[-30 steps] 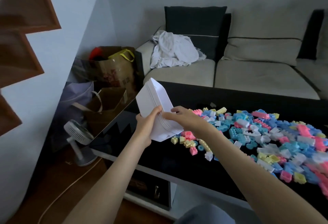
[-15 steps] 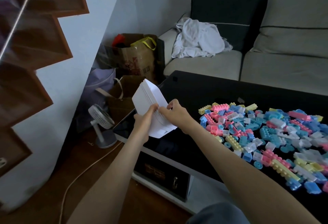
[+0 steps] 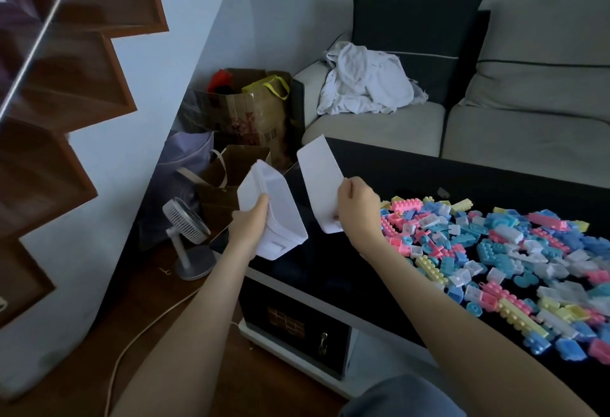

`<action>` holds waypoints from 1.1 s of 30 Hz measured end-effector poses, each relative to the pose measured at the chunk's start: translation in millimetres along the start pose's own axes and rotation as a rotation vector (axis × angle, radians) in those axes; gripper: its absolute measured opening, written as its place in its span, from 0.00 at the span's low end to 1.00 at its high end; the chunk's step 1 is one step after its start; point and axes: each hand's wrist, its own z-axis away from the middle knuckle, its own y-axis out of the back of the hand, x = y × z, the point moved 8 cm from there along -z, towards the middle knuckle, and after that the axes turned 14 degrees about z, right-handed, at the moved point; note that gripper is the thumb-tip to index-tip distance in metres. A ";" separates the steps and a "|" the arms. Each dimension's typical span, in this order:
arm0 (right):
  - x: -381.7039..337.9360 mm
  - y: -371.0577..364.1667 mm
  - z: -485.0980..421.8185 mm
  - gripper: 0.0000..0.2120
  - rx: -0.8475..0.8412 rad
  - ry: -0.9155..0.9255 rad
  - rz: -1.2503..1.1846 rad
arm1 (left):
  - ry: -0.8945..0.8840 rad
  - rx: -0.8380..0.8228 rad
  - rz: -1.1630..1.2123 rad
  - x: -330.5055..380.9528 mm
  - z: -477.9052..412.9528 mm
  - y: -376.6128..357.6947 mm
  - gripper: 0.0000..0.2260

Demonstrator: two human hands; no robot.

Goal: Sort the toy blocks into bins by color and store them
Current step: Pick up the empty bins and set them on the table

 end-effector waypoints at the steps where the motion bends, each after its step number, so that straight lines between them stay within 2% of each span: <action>1: -0.8 -1.0 4.1 0.13 0.005 0.028 0.045 | 0.001 0.017 0.013 -1.9 0.5 1.3 0.36; 4: -3.6 -9.3 21.3 0.13 -0.008 0.143 0.219 | 0.041 0.086 0.086 -9.0 1.4 7.4 0.25; 7: -4.1 -21.9 37.0 0.13 -0.076 0.224 0.396 | 0.065 0.098 0.037 -13.9 3.7 13.7 0.22; 10: -2.1 -30.5 46.9 0.13 -0.154 0.275 0.591 | -0.078 0.107 -0.053 -4.0 13.8 11.3 0.21; 13: -2.2 -41.5 64.3 0.09 -0.216 0.319 0.649 | -0.242 0.130 -0.181 11.7 34.2 -2.4 0.26; 16: -6.7 -53.9 71.5 0.11 -0.284 0.389 0.683 | -0.453 0.155 -0.440 30.5 64.5 -26.1 0.29; 19: -8.2 -65.6 76.9 0.12 -0.382 0.459 0.711 | -0.593 0.127 -0.726 37.9 87.6 -54.5 0.23; 22: -8.0 -67.4 84.0 0.10 -0.420 0.558 0.763 | -0.572 0.031 -0.814 32.3 90.6 -67.7 0.17; 29: 3.2 -52.1 76.0 0.09 -0.378 0.494 0.836 | -0.613 -0.037 -0.859 32.3 92.3 -71.1 0.14; 33: 20.8 -36.2 62.2 0.10 -0.357 0.378 0.841 | -0.611 -0.030 -1.002 26.8 88.2 -64.4 0.22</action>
